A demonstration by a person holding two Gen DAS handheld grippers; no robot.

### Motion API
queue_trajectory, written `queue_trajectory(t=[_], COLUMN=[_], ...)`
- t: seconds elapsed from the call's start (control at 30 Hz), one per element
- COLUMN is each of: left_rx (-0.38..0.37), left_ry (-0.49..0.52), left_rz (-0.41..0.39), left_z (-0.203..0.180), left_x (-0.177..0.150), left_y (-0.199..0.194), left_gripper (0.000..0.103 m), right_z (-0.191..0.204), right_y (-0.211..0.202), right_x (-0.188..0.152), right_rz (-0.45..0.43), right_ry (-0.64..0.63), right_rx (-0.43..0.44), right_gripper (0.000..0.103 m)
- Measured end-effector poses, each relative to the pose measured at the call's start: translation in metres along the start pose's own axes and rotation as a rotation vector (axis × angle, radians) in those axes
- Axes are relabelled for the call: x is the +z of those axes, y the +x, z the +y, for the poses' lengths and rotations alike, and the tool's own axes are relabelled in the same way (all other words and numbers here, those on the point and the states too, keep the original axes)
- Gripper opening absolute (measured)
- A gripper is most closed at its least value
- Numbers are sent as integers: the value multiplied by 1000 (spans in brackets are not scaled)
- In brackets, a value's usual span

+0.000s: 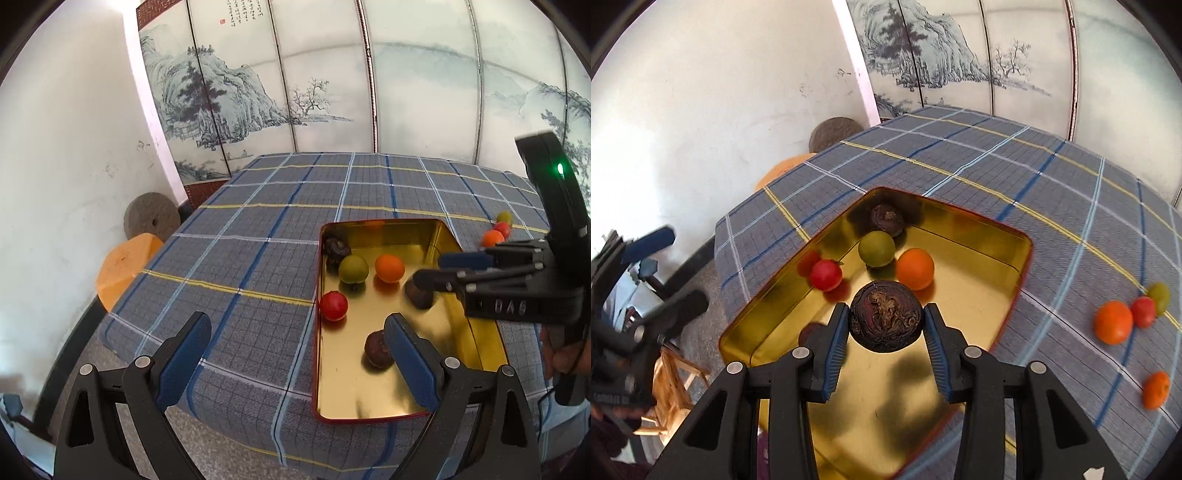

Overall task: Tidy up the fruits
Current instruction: 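Carry the dark dried fruit into the gold tin and open the right gripper, then grasp an orange on the cloth with the left gripper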

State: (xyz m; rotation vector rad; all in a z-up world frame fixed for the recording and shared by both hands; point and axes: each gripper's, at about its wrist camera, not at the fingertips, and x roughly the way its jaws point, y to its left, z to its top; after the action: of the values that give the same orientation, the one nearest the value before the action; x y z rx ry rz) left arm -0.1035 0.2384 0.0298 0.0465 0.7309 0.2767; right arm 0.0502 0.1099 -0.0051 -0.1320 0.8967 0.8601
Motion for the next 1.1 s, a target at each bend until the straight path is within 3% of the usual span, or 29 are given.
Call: queue_trajectory(t=[0.03,0.1,0.3,0.47,0.57,0.73,0.87,0.93,1.0,1.1], left_rx=[-6,-11,-53,-159,-235,-375,-469,-477,-486,-456], left_ry=[0,5,39,109,176,263,304,334,371,414], left_rz=[7,16,10,2,3,9,77,106,128,183], left_z=[0,-2,-12,-37,-63,-117,-165,-190,-212,-245], left_x=[-1,-2,-4,5,16,49,81,95,104,113], left_y=[2,5,6,1,-3,-1,22,41,60,99], left_gripper=[95,95,95,95,95,94,85,84,84,81], right_z=[-2,-7,-45,-111,-157,-212,-240,-244,-246,-243], right_y=[0,-8,-56,-104,-126,-152,-167,-174,-175,-171], right_x=[1,0,-29,-86,-124,-164,-186,-189,-191,-188], right_rz=[-9,-47,-172,-184,-126,-92,-90,-123,-122,-112], right_ry=[20,72,187,281,314,419,509,531,538,521], right_rx=[11,35,-28,-234,-449,-587,-576,-546,-516,-499], right_gripper=[44,68,71,71,71,71,77,81,91,98])
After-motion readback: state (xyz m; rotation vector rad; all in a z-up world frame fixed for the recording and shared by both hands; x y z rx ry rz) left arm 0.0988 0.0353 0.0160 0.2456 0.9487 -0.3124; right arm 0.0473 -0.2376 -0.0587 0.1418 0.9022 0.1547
